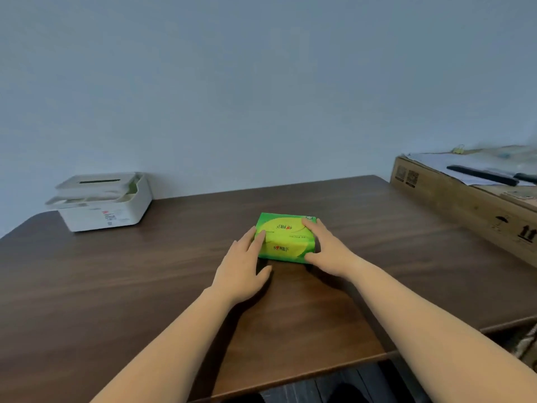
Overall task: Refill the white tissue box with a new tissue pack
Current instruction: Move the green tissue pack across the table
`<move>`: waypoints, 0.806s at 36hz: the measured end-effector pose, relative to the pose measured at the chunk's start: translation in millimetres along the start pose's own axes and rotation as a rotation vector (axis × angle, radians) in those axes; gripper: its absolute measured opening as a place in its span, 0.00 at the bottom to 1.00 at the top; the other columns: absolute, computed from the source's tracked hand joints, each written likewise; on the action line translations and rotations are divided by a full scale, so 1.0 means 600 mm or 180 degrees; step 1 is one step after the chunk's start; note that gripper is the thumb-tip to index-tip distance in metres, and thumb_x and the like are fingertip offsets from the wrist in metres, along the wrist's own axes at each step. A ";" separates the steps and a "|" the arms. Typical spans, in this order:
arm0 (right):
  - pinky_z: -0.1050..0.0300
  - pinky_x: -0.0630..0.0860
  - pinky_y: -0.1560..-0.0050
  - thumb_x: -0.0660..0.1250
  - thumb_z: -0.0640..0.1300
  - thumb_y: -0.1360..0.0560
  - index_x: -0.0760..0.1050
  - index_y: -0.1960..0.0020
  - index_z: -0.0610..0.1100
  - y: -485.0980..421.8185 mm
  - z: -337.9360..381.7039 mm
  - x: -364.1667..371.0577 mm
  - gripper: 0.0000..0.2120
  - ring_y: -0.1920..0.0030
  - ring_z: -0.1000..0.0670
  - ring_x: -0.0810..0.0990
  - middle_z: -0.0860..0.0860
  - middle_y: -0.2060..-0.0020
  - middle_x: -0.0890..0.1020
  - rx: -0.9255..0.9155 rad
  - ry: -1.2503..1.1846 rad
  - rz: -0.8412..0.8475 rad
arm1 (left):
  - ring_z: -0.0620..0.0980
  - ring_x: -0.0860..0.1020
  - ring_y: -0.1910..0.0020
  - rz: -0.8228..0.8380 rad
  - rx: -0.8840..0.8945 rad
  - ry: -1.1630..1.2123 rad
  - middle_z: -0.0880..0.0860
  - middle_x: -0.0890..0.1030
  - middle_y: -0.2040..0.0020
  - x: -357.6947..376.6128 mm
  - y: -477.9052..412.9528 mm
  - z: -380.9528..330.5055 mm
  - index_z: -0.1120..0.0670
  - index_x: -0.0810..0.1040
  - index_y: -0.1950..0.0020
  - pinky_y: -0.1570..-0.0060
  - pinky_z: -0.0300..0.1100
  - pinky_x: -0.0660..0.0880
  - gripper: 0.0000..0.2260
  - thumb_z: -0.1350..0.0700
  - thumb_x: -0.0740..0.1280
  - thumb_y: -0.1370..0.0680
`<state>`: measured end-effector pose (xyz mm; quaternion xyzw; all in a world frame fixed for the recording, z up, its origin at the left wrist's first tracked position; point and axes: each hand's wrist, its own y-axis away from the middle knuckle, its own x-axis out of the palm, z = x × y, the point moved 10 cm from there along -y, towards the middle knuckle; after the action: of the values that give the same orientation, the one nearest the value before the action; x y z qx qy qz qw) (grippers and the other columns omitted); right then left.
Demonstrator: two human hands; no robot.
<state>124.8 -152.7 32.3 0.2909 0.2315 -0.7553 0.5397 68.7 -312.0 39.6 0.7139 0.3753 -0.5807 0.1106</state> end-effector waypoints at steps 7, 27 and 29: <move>0.60 0.57 0.30 0.66 0.36 0.27 0.55 0.24 0.43 0.027 0.057 0.012 0.36 0.24 0.45 0.57 0.46 0.23 0.54 -0.0133 0.0437 -0.0122 | 0.51 0.52 0.22 0.0084 0.0164 -0.0268 0.52 0.53 0.21 -0.010 0.045 0.001 0.53 0.50 0.22 0.23 0.47 0.49 0.34 0.45 0.61 0.23; 0.52 0.62 0.29 0.65 0.44 0.28 0.69 0.32 0.43 -0.011 0.274 0.158 0.24 0.29 0.45 0.65 0.46 0.31 0.71 -0.1004 0.1139 -0.0295 | 0.50 0.52 0.22 -0.0183 -0.0591 -0.0443 0.51 0.54 0.21 -0.169 0.151 0.197 0.51 0.53 0.23 0.23 0.50 0.49 0.31 0.47 0.60 0.22; 0.50 0.66 0.31 0.65 0.45 0.28 0.70 0.33 0.45 -0.028 0.295 0.192 0.24 0.30 0.46 0.67 0.47 0.32 0.72 -0.1032 0.1113 -0.0204 | 0.50 0.54 0.23 -0.0224 -0.0747 -0.0437 0.51 0.56 0.21 -0.188 0.168 0.239 0.52 0.53 0.23 0.24 0.50 0.51 0.31 0.47 0.61 0.23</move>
<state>46.8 -343.4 81.9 0.3192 0.4488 -0.6632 0.5068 23.7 -512.8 71.5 0.6411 0.4569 -0.5838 0.1982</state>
